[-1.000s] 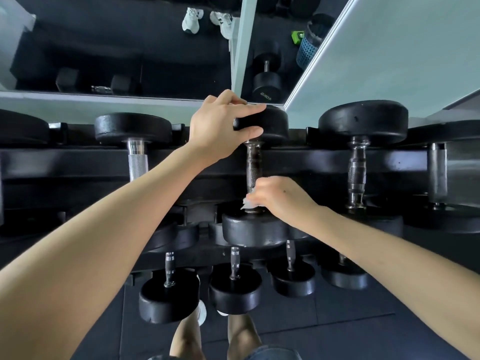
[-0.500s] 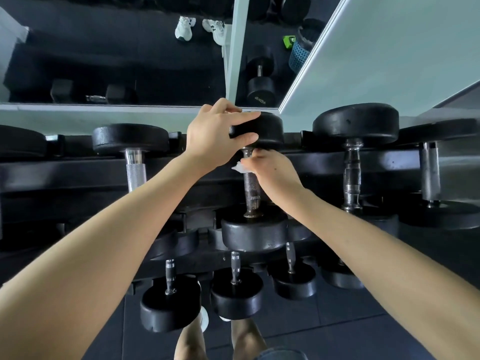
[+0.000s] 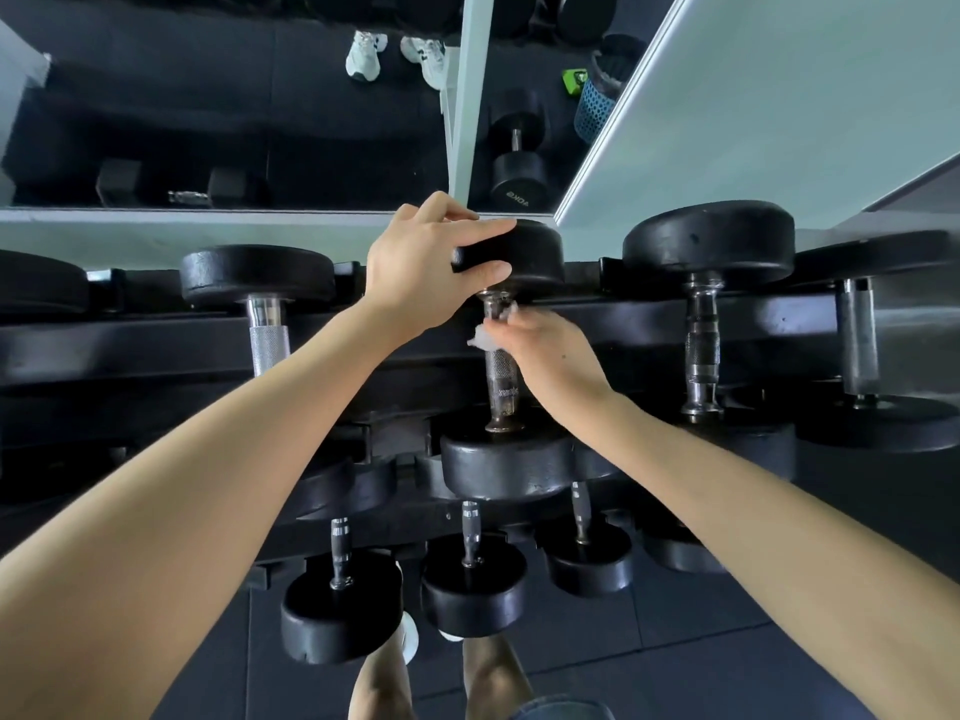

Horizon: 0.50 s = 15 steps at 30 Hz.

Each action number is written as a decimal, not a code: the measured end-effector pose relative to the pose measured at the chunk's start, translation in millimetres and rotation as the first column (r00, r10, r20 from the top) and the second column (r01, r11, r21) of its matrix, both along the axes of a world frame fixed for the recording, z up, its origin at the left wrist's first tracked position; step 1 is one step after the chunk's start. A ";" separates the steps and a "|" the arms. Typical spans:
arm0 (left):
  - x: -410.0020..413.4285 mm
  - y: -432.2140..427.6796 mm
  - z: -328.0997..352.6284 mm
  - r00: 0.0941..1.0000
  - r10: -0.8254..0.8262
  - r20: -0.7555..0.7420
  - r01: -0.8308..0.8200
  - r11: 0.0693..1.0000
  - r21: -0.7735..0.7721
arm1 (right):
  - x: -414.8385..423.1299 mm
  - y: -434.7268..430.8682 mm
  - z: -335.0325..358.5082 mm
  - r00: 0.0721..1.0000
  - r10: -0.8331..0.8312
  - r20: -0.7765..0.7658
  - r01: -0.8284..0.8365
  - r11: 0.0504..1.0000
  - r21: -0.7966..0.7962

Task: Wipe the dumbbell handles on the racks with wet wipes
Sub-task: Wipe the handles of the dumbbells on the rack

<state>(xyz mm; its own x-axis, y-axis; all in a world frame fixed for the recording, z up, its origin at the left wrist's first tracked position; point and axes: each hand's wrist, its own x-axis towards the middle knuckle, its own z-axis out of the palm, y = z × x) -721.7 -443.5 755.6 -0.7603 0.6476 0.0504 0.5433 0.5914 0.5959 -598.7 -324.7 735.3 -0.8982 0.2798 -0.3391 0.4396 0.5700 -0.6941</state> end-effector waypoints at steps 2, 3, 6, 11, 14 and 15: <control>-0.3 -1.2 -0.3 1.000 -0.009 -0.002 0.009 1.000 0.003 | 22.6 -1.4 1.8 0.976 -0.035 0.216 0.084 0.970 -0.227; -0.6 -1.8 -0.5 1.000 -0.011 -0.005 0.011 1.000 0.004 | 29.2 -0.6 4.0 0.960 0.015 0.281 0.047 0.976 -0.212; -0.4 -2.6 -0.3 1.000 -0.013 -0.004 0.013 1.000 0.008 | 33.7 9.5 9.2 0.992 0.060 0.115 -0.057 0.998 -0.025; 1.1 -2.7 0.3 1.000 -0.021 -0.017 0.021 1.000 -0.006 | 51.3 17.3 26.7 0.922 -0.374 -0.099 0.220 0.718 -0.660; 1.4 -1.5 0.4 1.000 -0.003 -0.003 0.003 1.000 -0.007 | 56.4 22.0 27.5 0.913 -0.408 -0.002 0.237 0.533 -0.812; 1.7 -1.0 0.6 1.000 0.002 0.004 -0.002 1.000 -0.008 | 55.7 25.5 27.4 0.905 -0.425 0.022 0.252 0.493 -0.833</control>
